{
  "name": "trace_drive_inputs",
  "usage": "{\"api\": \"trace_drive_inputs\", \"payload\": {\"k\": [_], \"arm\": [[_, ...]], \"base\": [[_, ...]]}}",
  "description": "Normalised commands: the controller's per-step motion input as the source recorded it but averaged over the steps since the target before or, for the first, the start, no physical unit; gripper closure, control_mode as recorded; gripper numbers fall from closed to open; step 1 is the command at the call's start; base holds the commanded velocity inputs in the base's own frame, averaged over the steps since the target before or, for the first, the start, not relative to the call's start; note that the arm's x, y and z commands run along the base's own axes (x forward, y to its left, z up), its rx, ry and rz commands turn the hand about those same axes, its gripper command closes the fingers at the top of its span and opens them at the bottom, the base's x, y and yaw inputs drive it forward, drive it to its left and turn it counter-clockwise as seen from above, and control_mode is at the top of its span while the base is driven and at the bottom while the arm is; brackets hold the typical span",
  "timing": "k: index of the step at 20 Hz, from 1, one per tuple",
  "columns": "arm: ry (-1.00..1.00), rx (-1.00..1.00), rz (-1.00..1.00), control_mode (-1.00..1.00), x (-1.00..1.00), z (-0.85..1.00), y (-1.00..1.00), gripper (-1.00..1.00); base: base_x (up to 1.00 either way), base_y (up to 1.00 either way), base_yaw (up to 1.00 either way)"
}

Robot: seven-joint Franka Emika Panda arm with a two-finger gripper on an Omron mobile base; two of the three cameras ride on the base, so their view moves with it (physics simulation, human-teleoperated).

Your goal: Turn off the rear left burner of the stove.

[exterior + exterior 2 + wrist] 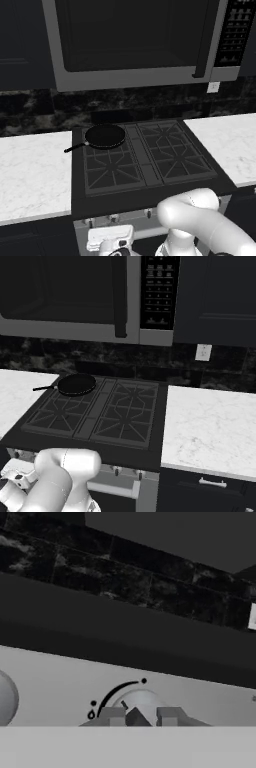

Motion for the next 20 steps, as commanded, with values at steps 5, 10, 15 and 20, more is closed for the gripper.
{"api": "trace_drive_inputs", "payload": {"k": [5,10,15,20], "arm": [[-0.01,0.29,-0.23,-1.00,0.79,0.55,-0.85,1.00],[-0.11,0.28,-0.30,-1.00,0.49,0.88,-0.89,1.00],[-0.16,0.40,-0.34,-1.00,0.20,0.82,-0.99,1.00],[-0.08,0.27,-0.31,-1.00,-0.10,0.30,-0.70,1.00]], "base": [[0.00,0.00,0.00],[0.00,0.00,0.00],[0.00,0.00,0.00],[0.00,0.00,0.00]]}}
